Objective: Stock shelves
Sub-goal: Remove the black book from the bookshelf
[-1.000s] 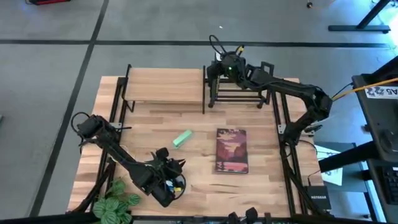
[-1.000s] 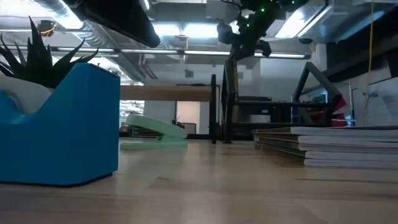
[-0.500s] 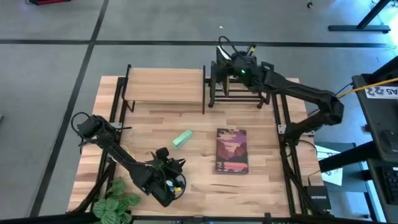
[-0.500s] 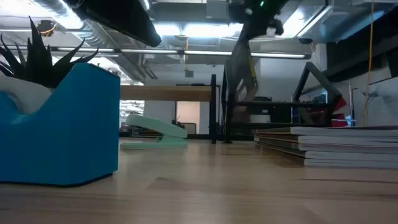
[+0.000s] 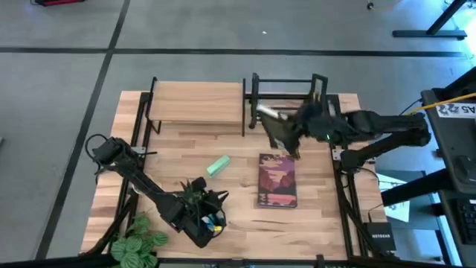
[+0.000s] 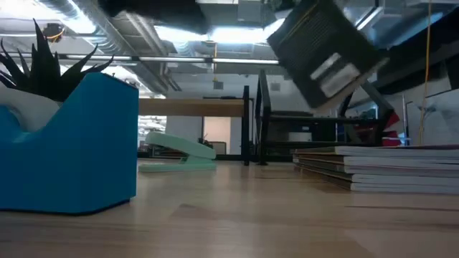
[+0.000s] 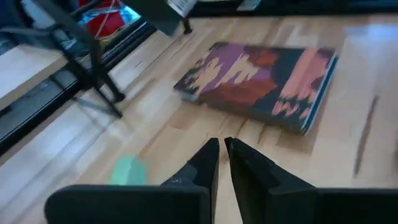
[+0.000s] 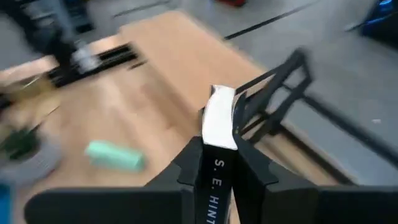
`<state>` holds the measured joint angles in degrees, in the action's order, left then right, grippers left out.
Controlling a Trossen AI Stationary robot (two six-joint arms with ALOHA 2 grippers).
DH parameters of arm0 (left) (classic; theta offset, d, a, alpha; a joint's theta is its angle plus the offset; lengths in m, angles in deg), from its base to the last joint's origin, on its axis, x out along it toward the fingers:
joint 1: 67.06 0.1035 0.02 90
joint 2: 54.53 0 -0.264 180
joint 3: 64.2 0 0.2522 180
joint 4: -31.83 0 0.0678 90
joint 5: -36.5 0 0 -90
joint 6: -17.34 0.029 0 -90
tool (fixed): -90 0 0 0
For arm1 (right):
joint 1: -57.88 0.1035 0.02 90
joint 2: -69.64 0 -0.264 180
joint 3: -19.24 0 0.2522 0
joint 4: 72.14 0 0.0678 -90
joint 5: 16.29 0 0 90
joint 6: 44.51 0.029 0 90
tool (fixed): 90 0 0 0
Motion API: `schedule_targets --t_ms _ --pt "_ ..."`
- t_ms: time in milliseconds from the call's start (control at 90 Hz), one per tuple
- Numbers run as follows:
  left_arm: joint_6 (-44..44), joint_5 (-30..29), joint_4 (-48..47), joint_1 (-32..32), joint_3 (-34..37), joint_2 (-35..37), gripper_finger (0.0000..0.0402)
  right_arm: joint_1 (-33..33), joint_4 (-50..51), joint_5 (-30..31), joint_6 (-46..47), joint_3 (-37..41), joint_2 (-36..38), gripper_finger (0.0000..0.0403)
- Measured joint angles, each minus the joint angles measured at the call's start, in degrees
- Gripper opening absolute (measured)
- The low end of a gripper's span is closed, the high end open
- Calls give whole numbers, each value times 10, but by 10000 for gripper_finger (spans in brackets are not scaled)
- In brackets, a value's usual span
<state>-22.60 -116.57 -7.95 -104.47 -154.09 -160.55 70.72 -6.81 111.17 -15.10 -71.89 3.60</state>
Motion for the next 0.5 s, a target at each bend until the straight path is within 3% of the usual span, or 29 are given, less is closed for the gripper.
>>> schedule_targets --t_ms 244,389,500 --pt "204 89 222 63 0 -12 21 169 68 67 97 0 -39 36" --pt "313 171 356 110 0 -54 21 229 77 105 91 -15 -86 36" --pt "378 194 448 142 0 -76 21 258 100 126 90 -51 -131 36"
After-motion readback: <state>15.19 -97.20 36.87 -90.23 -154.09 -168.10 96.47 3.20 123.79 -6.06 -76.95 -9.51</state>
